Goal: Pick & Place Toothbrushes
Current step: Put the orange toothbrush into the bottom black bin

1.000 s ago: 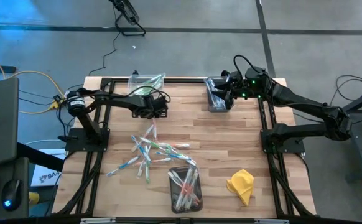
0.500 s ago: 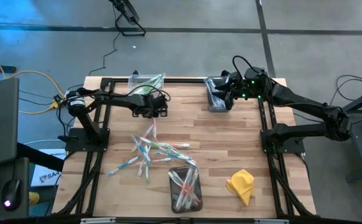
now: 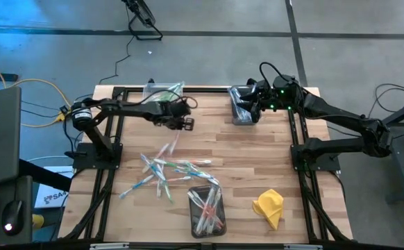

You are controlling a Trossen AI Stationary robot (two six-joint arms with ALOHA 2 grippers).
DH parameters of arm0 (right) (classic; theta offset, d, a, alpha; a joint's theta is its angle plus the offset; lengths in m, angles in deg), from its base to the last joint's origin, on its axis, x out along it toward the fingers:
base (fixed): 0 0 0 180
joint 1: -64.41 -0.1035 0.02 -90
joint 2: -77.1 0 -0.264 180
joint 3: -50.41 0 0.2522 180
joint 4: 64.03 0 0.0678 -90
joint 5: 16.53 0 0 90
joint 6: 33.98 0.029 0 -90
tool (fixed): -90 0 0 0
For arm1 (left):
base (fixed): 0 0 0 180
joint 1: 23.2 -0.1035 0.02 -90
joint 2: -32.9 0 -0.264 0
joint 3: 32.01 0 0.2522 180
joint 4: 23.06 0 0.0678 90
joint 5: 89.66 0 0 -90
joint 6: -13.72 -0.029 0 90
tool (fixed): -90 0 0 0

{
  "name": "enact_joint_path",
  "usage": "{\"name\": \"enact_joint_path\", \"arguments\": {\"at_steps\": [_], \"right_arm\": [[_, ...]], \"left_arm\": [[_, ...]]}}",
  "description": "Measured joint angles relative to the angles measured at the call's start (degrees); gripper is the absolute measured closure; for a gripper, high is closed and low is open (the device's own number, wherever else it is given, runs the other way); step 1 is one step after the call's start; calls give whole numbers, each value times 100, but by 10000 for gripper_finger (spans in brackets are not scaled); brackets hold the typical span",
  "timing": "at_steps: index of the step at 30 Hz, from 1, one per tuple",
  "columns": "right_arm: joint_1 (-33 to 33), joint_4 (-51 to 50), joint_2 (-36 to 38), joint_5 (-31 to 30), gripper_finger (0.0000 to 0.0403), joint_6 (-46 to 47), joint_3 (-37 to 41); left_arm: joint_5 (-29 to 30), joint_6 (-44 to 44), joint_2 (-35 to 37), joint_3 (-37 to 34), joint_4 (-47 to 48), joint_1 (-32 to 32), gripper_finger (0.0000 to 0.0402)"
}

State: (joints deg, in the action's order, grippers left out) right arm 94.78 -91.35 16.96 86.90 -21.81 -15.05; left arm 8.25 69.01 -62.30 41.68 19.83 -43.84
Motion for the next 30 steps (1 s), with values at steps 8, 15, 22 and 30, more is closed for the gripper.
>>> {"name": "enact_joint_path", "arguments": {"at_steps": [8,15,22,30], "right_arm": [[0,0,0,-2,232,-1,0],[0,-2,0,0,232,-1,0],[0,-2,0,0,232,-2,0],[0,-12,0,21,232,-1,0]], "left_arm": [[-42,-1002,1,1027,35,5,398],[-17,-1949,7,1960,199,2,398],[-11,-2520,13,2791,544,4,398],[-536,-2993,15,3263,536,-1,399]]}}
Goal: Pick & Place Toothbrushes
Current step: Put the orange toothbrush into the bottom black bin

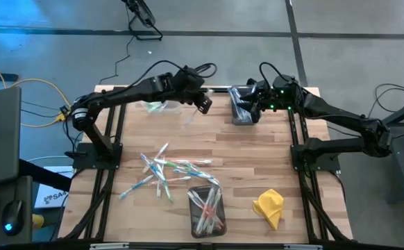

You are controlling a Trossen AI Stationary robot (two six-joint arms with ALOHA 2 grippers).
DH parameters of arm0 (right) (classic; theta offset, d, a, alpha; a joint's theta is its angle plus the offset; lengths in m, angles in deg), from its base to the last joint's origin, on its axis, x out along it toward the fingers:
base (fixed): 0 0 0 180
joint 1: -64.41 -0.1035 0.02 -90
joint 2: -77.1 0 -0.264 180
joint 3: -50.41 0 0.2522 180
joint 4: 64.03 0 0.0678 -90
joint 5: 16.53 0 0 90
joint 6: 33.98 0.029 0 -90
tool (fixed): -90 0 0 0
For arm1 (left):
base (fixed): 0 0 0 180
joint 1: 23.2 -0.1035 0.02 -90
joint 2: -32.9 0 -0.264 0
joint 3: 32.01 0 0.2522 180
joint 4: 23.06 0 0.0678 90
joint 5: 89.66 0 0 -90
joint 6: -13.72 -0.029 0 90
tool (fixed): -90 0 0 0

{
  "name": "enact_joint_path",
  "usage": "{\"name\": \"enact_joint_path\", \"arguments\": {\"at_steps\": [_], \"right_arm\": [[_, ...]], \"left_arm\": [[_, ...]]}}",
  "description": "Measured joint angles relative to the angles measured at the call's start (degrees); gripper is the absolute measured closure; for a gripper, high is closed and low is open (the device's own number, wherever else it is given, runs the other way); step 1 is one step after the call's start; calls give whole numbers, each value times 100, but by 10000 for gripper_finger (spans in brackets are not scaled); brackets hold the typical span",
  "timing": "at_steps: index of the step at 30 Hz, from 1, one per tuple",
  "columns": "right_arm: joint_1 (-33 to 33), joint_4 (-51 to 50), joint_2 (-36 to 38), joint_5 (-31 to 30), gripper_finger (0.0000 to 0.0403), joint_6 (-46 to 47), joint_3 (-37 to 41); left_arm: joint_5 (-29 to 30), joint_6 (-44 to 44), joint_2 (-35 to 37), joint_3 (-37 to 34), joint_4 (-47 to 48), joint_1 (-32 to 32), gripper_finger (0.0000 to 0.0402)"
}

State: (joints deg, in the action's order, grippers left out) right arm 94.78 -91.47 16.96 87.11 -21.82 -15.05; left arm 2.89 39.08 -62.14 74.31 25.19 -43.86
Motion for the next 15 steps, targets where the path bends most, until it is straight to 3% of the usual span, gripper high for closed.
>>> {"name": "enact_joint_path", "arguments": {"at_steps": [6,15], "right_arm": [[0,-258,0,112,232,-46,0],[4,-409,27,150,232,-194,0]], "left_arm": [[-1614,40,3,161,-65,56,399],[-2945,959,7,161,145,232,399]]}}
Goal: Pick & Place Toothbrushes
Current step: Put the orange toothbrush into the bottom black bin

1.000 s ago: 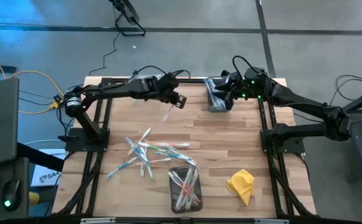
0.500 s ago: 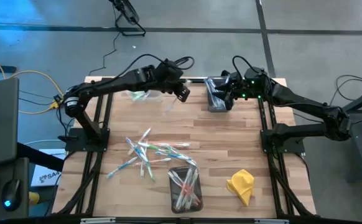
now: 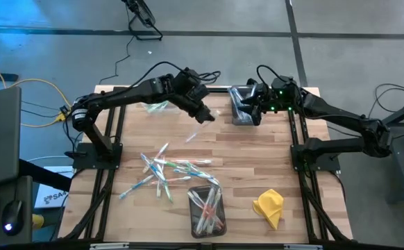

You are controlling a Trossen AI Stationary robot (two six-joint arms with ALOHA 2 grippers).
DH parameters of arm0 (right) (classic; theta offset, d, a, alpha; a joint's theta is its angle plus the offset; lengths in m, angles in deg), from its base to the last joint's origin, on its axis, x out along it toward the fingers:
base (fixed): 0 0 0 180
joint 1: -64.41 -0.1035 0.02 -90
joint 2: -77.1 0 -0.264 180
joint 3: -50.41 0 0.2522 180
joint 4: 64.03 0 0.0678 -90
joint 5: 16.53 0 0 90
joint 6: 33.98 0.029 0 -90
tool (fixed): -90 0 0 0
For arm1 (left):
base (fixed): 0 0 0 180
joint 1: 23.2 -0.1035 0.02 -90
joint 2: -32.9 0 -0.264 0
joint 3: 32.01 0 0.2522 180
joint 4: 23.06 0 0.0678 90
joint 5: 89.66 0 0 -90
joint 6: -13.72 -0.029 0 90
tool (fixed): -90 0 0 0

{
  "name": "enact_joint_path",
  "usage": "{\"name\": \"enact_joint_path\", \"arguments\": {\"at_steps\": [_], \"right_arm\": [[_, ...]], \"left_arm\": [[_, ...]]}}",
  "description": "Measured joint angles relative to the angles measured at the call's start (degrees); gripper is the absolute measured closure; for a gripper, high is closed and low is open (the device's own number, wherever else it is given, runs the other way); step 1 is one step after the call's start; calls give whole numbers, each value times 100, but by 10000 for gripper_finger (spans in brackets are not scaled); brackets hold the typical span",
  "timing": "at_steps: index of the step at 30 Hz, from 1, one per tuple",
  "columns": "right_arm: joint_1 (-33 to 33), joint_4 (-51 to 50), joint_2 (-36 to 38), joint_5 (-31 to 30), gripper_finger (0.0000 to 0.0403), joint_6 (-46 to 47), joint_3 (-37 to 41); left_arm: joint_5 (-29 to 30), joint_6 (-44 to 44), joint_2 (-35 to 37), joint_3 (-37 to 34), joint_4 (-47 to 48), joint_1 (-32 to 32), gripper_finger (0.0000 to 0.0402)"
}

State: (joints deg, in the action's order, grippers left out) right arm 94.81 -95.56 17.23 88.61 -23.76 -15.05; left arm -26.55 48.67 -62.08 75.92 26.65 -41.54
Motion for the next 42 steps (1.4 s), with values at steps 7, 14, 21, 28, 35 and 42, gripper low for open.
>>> {"name": "enact_joint_path", "arguments": {"at_steps": [7,14,21,28,35,42], "right_arm": [[162,3,49,6,232,-149,0],[331,3,51,-17,232,-279,0],[498,-59,51,-14,232,-300,0],[654,-304,51,0,232,-582,0],[646,-292,51,26,232,-830,0],[646,-140,51,24,232,-901,0]], "left_arm": [[-562,831,0,0,152,202,399],[-239,753,0,0,159,294,397],[1091,1352,0,-2,112,1010,397],[3201,2979,0,-2,-219,2398,396],[5442,4198,-147,-9,-652,3718,396],[6178,4924,-879,2,-1278,4457,396]]}}
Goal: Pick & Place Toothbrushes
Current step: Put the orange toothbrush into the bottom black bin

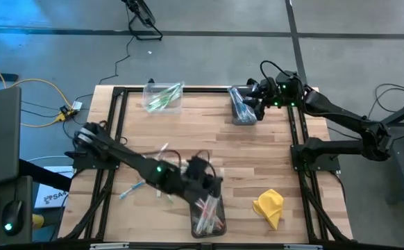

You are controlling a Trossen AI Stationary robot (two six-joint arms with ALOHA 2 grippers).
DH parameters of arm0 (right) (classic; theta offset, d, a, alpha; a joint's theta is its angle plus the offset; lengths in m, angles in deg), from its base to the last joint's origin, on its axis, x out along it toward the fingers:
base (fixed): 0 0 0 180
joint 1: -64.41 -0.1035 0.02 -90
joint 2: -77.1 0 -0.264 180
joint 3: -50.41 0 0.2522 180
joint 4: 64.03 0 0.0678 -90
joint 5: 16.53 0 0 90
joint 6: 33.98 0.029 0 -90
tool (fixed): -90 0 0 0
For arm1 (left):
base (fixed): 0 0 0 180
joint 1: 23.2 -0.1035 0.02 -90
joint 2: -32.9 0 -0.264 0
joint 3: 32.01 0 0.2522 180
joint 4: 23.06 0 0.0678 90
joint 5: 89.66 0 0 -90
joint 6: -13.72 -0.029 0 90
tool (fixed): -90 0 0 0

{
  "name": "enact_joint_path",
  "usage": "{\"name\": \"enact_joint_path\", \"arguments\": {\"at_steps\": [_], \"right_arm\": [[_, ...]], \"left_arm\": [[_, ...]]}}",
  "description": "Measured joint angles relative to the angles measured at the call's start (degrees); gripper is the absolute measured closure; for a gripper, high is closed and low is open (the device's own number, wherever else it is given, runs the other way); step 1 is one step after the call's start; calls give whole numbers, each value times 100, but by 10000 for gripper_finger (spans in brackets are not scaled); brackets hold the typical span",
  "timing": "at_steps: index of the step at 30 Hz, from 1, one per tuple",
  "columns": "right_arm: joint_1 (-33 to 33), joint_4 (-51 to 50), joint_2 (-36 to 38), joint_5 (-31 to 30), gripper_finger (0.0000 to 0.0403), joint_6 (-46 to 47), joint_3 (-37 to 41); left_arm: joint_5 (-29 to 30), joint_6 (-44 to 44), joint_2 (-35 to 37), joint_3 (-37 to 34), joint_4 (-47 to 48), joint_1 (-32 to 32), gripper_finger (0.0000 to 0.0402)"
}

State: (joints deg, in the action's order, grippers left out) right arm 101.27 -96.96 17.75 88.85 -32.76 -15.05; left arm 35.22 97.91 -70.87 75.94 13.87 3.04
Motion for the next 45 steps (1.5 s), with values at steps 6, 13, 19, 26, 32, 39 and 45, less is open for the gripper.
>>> {"name": "enact_joint_path", "arguments": {"at_steps": [6,13,19,26,32,39,45], "right_arm": [[0,55,0,2,232,0,0],[0,47,0,2,232,2,0],[0,47,0,17,232,0,0],[0,47,0,17,232,0,0],[0,47,0,19,232,1,0],[0,47,0,19,232,2,0],[0,47,0,21,232,2,0]], "left_arm": [[21,518,-630,-27,-153,201,396],[-101,756,-1052,-2,-190,275,396],[-91,-33,-1160,-8,-126,308,396],[-71,-445,-1160,-8,62,302,396],[-71,-445,-1160,-8,50,302,396],[-200,-447,-1160,-8,81,299,357],[-335,-445,-1160,-8,80,210,278]]}}
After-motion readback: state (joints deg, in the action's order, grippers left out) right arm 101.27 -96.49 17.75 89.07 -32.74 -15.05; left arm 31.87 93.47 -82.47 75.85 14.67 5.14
